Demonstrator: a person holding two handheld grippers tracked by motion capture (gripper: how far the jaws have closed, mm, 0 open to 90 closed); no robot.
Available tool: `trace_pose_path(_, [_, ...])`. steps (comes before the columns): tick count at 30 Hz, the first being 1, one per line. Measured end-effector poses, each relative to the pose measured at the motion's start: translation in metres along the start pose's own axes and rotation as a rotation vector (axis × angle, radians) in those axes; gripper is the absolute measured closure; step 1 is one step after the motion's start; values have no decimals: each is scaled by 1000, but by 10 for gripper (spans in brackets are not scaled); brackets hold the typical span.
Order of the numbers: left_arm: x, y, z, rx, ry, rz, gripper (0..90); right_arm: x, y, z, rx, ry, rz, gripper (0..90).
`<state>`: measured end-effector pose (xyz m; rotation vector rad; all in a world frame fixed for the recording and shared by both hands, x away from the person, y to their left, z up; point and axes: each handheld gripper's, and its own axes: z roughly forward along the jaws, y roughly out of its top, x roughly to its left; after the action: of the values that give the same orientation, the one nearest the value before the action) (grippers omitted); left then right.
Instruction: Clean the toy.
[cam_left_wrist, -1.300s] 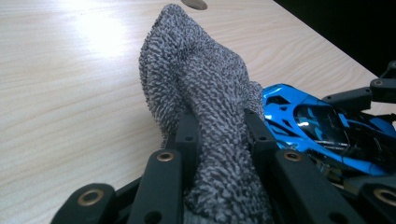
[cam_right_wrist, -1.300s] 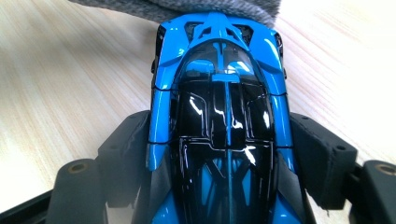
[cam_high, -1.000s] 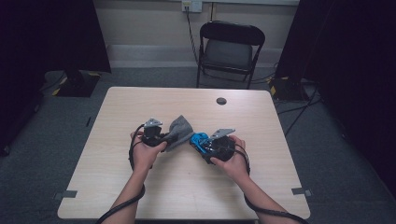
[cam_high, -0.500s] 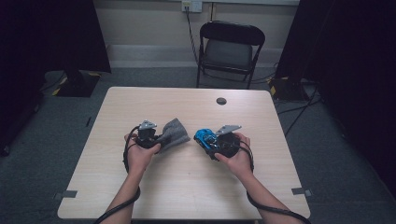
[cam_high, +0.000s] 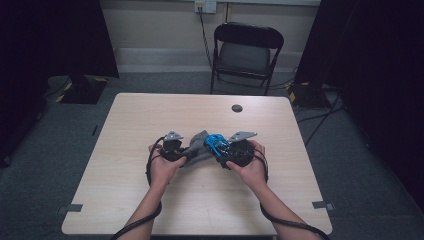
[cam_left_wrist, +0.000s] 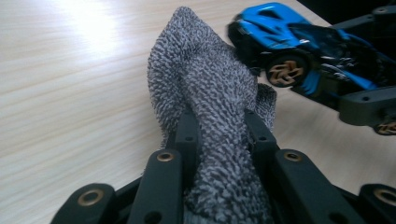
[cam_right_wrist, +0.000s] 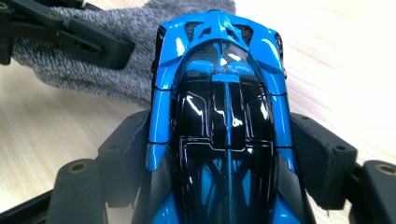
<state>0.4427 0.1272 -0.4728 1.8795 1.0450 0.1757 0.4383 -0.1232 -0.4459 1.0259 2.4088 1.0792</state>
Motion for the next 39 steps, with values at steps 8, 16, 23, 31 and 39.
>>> trace_pose_path(8, [-14, -3, 9, 23, -41, 24, 725, -1, 1, 5, 1, -10, 26, 261])
trace_pose_path(16, [-27, -3, 10, 42, -81, 77, 724, -5, 6, 10, -4, -15, 54, 261])
trace_pose_path(23, [-35, -3, 9, 49, -104, 102, 724, -6, 12, 14, -7, -16, 59, 262])
trace_pose_path(31, [-41, -6, 10, 52, -142, 109, 724, -9, 16, 16, -9, -24, 76, 262])
trace_pose_path(39, [-56, -6, 13, 65, -222, 134, 724, -14, 20, 11, -19, -32, 79, 261])
